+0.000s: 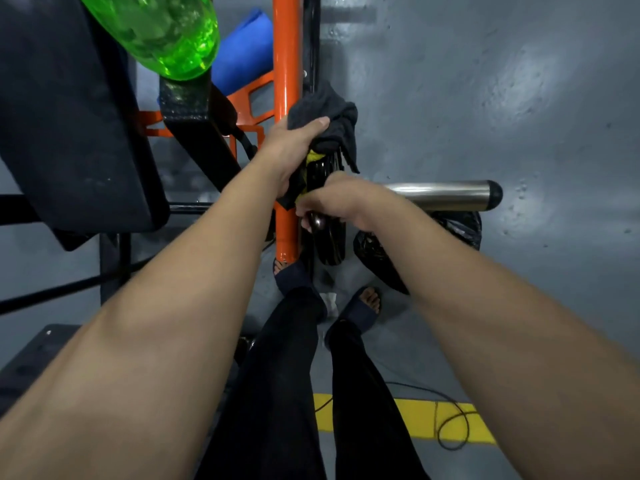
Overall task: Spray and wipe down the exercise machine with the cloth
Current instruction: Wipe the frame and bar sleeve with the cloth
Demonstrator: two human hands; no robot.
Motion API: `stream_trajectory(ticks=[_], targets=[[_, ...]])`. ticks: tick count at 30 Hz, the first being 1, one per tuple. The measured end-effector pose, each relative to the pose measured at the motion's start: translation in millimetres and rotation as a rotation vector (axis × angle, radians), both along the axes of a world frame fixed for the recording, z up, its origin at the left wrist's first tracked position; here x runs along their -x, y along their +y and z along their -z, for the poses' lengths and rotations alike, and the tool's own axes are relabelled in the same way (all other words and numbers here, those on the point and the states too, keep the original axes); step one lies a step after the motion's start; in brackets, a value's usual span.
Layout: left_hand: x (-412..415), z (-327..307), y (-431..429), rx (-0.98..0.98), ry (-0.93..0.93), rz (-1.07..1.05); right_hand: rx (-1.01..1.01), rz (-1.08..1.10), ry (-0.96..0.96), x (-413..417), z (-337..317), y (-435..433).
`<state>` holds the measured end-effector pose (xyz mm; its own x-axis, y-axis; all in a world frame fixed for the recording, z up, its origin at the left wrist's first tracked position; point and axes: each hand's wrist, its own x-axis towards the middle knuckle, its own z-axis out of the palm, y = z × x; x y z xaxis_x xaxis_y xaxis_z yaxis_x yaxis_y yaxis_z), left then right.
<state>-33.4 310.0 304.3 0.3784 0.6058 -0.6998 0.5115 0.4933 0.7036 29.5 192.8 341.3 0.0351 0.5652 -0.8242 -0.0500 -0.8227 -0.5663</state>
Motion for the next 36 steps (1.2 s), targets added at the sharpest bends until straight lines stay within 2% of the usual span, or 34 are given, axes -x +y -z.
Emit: stream_trajectory(ticks=[2,5,7,11,13,14,17,19,23,26,32,36], targets=[[-2.4,-1.9,1.1,0.023,0.005,-0.003,-0.054,0.132,-0.007,7.5,7.2,-2.6],[-4.7,-8.1,7.9,0.047,0.066,0.069,-0.203,0.324,-0.32,52.8,25.9,-23.5],[-5.9,-11.5,11.9,0.046,0.093,0.109,-0.236,0.395,-0.378,76.3,37.5,-44.3],[-8.7,-14.3,11.8,0.047,0.09,0.11,-0.169,0.054,-0.418,79.1,62.3,-84.3],[-2.6,-8.4,9.2,0.076,0.049,0.076,-0.141,0.011,-0.325,69.3,58.0,-91.7],[1.2,-5.2,6.7,0.088,0.032,0.067,-0.149,0.024,-0.341,63.8,52.8,-93.5],[5.6,-0.6,1.8,0.076,0.018,0.02,-0.234,0.1,-0.623,43.9,21.6,-86.8],[6.0,-1.1,-0.5,0.07,0.01,0.011,-0.275,0.14,-0.734,30.4,4.5,-66.2],[8.7,-3.8,-2.6,0.026,-0.005,0.016,-0.216,0.149,-0.573,15.1,11.4,-1.6],[10.1,-4.8,-1.9,0.015,0.003,0.049,-0.112,0.154,-0.449,12.3,23.9,6.9],[4.2,-9.1,4.9,0.039,0.035,0.063,-0.289,0.306,-0.511,43.6,31.2,-31.8],[-3.5,-12.0,6.1,0.059,0.079,0.054,-0.29,0.285,-0.488,63.8,25.3,-58.6]])
